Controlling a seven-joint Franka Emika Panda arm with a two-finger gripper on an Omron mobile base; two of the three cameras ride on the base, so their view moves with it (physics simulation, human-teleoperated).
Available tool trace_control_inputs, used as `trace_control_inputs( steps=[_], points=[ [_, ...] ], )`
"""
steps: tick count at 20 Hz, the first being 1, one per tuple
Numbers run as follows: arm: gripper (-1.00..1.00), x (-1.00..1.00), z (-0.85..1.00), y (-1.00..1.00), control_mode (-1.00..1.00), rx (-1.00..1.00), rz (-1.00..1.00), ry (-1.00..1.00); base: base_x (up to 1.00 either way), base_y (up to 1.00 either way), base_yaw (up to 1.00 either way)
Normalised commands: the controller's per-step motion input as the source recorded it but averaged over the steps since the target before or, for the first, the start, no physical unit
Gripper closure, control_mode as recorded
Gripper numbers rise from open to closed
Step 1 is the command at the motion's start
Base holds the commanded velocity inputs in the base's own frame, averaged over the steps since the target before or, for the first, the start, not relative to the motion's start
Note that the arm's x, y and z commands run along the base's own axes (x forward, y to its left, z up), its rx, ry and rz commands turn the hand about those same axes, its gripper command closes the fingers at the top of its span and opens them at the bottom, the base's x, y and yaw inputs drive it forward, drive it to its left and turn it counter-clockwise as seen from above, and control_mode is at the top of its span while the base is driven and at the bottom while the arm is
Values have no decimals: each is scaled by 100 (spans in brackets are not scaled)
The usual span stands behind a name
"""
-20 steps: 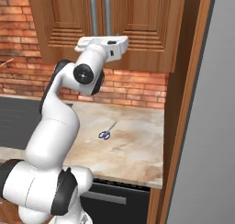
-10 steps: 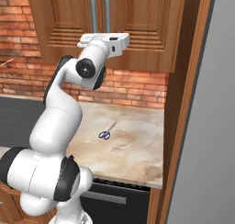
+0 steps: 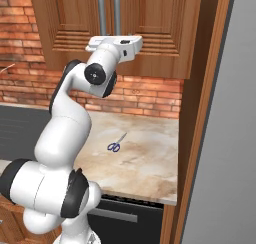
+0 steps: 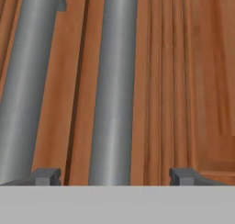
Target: Pick the pan from the cabinet and place it on the stove. Then turn on the stove burner for the pan.
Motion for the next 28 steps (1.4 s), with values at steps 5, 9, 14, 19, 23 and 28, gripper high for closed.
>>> trace_control_inputs(
  steps=[5, 9, 14, 19, 23, 28],
  points=[
    [100, 25, -15, 15, -100, 0, 0, 0, 0, 0, 0],
    [100, 17, -14, 15, -100, 0, 0, 2, 0, 0, 0],
    [100, 3, 0, 0, -100, 0, 0, 4, 0, 0, 0],
    [100, 1, -10, 19, -100, -6, 0, 0, 0, 0, 0],
    [100, 1, -9, 25, -100, -8, 0, 0, 0, 0, 0],
    [100, 0, -7, 5, -100, -2, 2, 1, 0, 0, 0]
  ],
)
